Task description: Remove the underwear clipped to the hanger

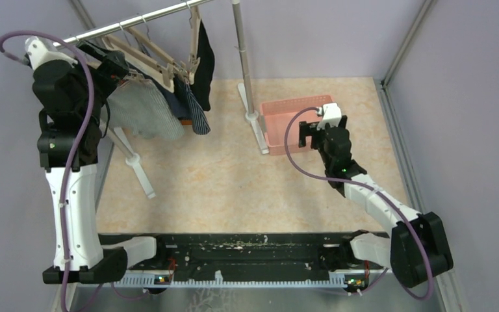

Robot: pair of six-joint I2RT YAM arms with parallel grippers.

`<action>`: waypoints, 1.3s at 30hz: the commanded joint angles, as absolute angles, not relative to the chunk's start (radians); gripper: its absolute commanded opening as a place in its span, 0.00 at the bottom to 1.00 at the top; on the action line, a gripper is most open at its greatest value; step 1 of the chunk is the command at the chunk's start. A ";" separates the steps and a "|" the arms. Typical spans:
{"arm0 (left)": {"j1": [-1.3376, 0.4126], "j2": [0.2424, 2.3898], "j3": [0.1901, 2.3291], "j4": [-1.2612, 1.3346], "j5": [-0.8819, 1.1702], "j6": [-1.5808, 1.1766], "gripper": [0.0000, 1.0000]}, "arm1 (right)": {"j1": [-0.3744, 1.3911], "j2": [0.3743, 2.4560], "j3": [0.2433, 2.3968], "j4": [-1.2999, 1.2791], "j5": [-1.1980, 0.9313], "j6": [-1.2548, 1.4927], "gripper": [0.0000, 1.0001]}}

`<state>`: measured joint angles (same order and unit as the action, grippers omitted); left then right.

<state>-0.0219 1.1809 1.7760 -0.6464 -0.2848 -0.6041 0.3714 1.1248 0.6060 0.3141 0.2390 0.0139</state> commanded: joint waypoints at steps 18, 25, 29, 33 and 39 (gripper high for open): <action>-0.026 1.294 2.126 -1.056 -0.118 -0.493 1.00 | 0.382 1.451 1.390 0.194 -0.029 -0.015 0.99; -0.026 1.199 2.050 -1.087 -0.342 -0.521 1.00 | 0.386 1.627 1.884 -0.073 -0.208 0.080 0.59; -0.025 1.115 2.007 -1.052 -0.439 -0.525 1.00 | 0.447 1.688 2.034 -0.090 -0.323 0.175 0.15; -0.025 1.120 2.013 -1.039 -0.411 -0.486 1.00 | 0.555 1.717 2.064 -0.057 -0.351 0.184 0.00; -0.026 1.179 2.033 -1.002 -0.357 -0.436 1.00 | 0.652 1.744 2.004 -0.004 -0.385 0.209 0.00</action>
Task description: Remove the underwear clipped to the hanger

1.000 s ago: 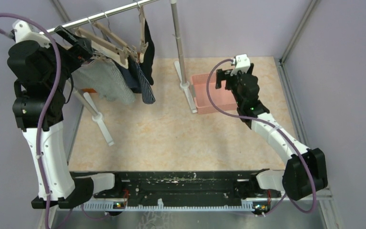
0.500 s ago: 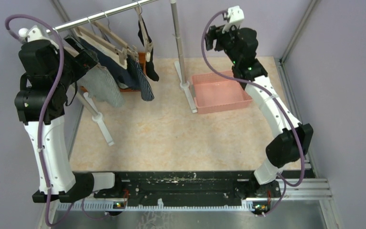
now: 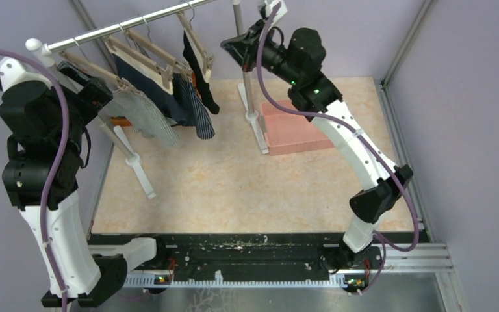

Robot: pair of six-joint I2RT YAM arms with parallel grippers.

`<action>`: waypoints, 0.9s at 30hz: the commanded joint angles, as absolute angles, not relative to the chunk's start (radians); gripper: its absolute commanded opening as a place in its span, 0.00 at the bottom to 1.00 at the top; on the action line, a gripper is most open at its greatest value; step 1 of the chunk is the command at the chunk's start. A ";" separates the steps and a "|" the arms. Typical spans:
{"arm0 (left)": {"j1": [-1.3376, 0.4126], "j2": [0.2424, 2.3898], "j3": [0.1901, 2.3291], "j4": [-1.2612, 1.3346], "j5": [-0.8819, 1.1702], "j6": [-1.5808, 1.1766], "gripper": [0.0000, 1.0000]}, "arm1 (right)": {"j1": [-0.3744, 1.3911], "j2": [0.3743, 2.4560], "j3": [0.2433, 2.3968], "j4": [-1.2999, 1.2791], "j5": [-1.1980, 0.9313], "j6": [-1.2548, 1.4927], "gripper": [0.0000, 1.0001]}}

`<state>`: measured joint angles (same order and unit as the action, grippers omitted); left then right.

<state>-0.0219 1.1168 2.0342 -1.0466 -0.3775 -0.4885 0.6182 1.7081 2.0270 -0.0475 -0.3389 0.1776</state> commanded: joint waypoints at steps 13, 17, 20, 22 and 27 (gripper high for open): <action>-0.025 1.239 2.001 -0.934 -0.313 -0.403 1.00 | 0.881 1.842 1.984 -0.087 -0.238 0.009 0.00; -0.025 1.240 1.996 -0.921 -0.348 -0.391 1.00 | 0.883 1.767 1.864 -0.032 -0.167 -0.002 0.00; -0.024 1.250 1.989 -0.915 -0.360 -0.386 1.00 | 0.882 1.734 1.828 -0.032 -0.140 -0.020 0.00; -0.024 1.255 1.974 -0.900 -0.363 -0.386 1.00 | 0.883 1.722 1.820 -0.043 -0.129 -0.030 0.00; -0.024 1.269 1.921 -0.869 -0.348 -0.410 1.00 | 0.882 1.666 1.763 -0.042 -0.053 -0.072 0.00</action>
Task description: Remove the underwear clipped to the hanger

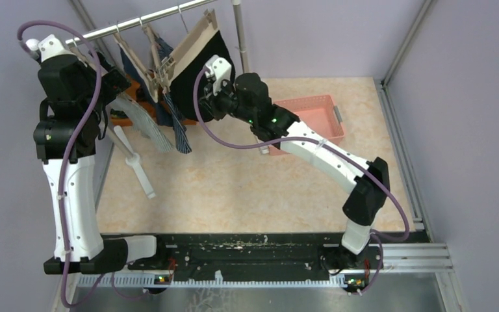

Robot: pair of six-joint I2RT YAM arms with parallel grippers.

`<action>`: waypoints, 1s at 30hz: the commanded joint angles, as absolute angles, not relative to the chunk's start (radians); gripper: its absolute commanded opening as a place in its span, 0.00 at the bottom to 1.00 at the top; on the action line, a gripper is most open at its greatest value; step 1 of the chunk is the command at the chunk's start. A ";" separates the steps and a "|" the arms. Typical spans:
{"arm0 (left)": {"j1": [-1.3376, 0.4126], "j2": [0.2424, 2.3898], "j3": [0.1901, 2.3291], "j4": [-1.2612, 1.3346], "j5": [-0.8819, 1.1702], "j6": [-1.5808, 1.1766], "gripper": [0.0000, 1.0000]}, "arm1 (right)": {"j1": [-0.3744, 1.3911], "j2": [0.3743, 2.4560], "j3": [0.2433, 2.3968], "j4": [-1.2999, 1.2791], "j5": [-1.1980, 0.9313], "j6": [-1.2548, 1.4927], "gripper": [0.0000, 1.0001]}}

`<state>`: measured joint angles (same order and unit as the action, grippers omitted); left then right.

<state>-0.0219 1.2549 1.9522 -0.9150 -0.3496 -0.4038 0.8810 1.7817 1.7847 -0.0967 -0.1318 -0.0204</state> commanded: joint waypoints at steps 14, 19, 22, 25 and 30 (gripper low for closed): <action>-0.024 1.241 1.975 -0.929 -0.394 -0.430 1.00 | 0.881 1.564 1.684 -0.030 0.013 -0.103 0.00; -0.024 1.271 2.089 -0.991 -0.311 -0.365 1.00 | 0.881 1.555 1.684 -0.036 0.010 -0.107 0.00; -0.024 1.262 2.080 -1.006 -0.279 -0.371 1.00 | 0.881 1.550 1.688 -0.039 0.009 -0.110 0.00; -0.024 1.275 2.094 -1.071 -0.348 -0.399 1.00 | 0.881 1.542 1.685 -0.036 0.008 -0.113 0.00; -0.024 1.257 2.073 -1.066 -0.349 -0.422 1.00 | 0.881 1.541 1.675 -0.029 0.012 -0.118 0.00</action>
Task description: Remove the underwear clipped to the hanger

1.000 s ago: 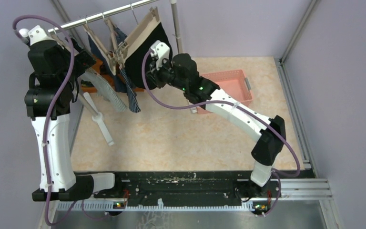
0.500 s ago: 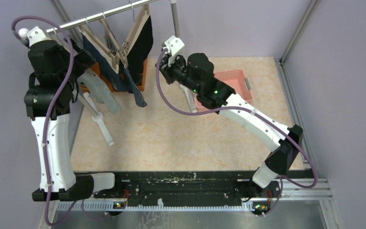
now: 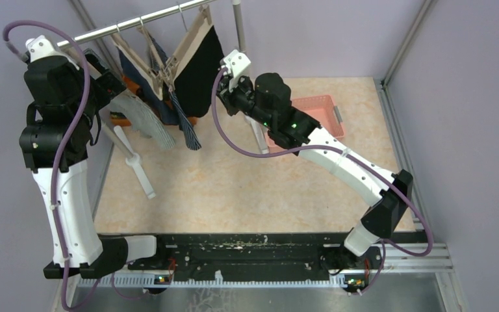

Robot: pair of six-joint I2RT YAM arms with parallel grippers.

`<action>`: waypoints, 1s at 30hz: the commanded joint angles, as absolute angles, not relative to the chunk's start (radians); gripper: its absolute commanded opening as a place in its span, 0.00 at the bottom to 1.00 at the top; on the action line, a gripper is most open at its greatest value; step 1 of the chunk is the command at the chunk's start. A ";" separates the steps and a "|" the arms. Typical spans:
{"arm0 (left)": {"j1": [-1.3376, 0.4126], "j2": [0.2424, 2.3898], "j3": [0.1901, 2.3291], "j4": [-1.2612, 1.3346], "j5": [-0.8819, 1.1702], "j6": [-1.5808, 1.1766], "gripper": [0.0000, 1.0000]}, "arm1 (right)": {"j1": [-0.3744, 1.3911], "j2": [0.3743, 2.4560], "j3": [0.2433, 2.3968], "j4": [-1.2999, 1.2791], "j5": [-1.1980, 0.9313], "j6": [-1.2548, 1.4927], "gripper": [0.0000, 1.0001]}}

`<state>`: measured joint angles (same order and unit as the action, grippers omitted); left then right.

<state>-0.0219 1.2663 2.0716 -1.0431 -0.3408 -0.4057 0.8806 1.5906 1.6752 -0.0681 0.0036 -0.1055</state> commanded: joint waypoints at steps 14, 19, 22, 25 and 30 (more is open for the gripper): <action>-0.025 1.253 2.014 -0.997 -0.404 -0.447 0.99 | 0.881 1.518 1.638 -0.013 0.048 -0.145 0.00; -0.025 1.268 1.994 -0.946 -0.416 -0.439 0.82 | 0.881 1.524 1.633 -0.021 0.054 -0.144 0.00; -0.025 1.277 2.004 -0.915 -0.431 -0.433 0.82 | 0.882 1.521 1.630 -0.026 0.050 -0.141 0.00; -0.025 1.296 2.016 -0.902 -0.439 -0.427 0.86 | 0.881 1.516 1.624 -0.023 0.046 -0.140 0.00; -0.025 1.300 1.962 -0.849 -0.436 -0.432 0.87 | 0.881 1.514 1.615 -0.024 0.058 -0.141 0.00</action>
